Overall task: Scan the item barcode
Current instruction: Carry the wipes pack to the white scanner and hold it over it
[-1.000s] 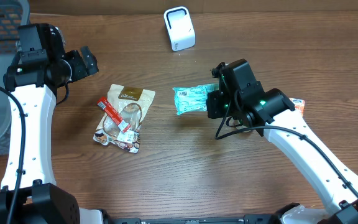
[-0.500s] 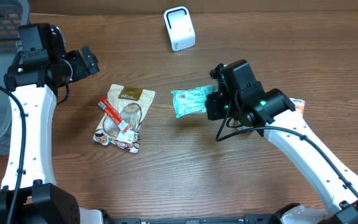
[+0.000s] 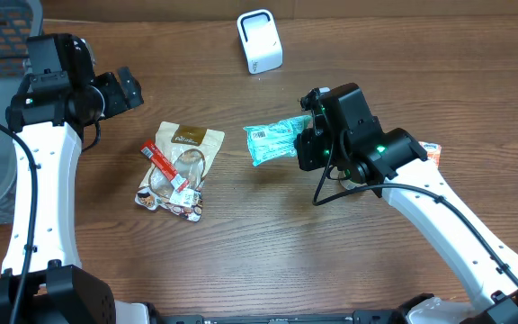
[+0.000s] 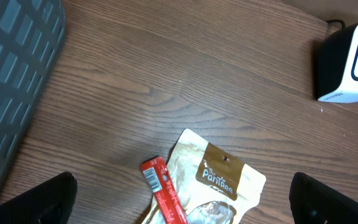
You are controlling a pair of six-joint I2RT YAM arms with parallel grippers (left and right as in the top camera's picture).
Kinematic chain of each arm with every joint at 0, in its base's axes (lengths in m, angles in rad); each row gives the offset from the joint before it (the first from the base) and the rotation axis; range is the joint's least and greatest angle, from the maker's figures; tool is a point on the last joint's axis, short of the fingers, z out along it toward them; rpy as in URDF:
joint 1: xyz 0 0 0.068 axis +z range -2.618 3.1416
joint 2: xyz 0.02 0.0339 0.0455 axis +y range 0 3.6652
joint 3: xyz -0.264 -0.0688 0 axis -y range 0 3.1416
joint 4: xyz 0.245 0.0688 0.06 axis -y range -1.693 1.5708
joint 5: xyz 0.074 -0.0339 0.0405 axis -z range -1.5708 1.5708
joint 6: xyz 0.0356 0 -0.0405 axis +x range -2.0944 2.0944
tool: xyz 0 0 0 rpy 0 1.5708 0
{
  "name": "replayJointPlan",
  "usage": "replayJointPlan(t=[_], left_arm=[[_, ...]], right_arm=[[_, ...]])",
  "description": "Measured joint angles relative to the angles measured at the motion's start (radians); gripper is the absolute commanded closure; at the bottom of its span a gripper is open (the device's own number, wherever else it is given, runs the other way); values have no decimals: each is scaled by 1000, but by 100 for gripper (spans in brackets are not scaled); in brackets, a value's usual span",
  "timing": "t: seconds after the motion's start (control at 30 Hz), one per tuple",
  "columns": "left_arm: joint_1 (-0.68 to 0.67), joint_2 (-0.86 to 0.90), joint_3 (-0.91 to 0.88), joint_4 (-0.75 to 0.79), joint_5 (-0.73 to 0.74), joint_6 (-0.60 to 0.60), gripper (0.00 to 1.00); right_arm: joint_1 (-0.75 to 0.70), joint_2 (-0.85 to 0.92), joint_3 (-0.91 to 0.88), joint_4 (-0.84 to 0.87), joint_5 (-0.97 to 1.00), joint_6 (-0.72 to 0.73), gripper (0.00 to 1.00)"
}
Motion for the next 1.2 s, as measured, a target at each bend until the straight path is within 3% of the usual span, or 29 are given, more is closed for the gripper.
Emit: replayJointPlan(t=[0.67,0.8,1.03,1.2], left_arm=[[0,0,0,0,0,0,0],[0,0,0,0,0,0,0],[0,0,0,0,0,0,0],[0,0,0,0,0,0,0]], right_arm=[[-2,-7,0,23,12,-6,97],[-32,-7,13,-41,12,-6,97],[-131,-6,243,-232,21,-6,97],[-150,-6,442,-280,29,-70,97]])
